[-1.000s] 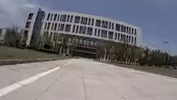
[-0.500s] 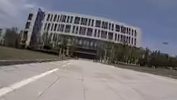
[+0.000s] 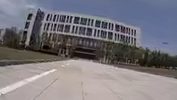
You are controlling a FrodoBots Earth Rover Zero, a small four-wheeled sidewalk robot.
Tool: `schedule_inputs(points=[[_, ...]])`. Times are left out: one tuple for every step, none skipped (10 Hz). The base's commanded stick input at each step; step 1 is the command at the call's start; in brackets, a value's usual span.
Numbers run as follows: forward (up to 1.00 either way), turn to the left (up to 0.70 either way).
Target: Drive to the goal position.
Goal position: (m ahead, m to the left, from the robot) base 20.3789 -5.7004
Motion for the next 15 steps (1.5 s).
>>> schedule_inputs(points=[[0.50, 0.01], [0.50, 0.01], [0.50, 0.01], [0.50, 0.01], [0.50, 0.01], [0.50, 0.01], [0.50, 0.01], [0.50, 0.01], [0.50, 0.01], [0.50, 0.01], [0.50, 0.01], [0.50, 0.01], [0.50, 0.01], [0.50, 0.01], [0.50, 0.01]])
